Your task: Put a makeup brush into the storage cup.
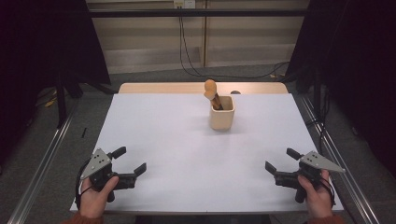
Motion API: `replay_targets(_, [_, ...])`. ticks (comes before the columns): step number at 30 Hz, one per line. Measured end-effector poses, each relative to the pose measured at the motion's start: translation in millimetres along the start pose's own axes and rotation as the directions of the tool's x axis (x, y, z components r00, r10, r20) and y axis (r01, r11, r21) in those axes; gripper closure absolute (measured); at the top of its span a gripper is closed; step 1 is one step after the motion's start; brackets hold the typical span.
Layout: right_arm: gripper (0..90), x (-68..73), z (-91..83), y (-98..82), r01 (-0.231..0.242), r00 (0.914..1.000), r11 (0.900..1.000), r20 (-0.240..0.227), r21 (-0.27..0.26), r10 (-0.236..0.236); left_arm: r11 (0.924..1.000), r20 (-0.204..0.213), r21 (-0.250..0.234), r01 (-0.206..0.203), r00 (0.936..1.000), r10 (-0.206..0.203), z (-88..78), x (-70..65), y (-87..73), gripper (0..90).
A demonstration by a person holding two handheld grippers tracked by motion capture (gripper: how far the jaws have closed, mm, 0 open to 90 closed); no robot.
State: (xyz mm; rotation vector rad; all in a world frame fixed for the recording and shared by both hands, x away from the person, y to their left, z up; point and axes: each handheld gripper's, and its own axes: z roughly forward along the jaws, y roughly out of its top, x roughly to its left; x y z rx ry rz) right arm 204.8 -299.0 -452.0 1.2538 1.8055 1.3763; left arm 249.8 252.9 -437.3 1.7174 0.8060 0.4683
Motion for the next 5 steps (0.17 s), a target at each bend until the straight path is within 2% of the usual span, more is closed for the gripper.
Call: replay_targets(5, [0.0, 0.3, 4.8, -1.5, -0.003, 0.9999, 1.0, -0.014, 0.012, 0.003, 1.0, -0.001, 0.005, -0.003, 1.0, 0.003, 1.4, -0.1, 0.4, 2.6])
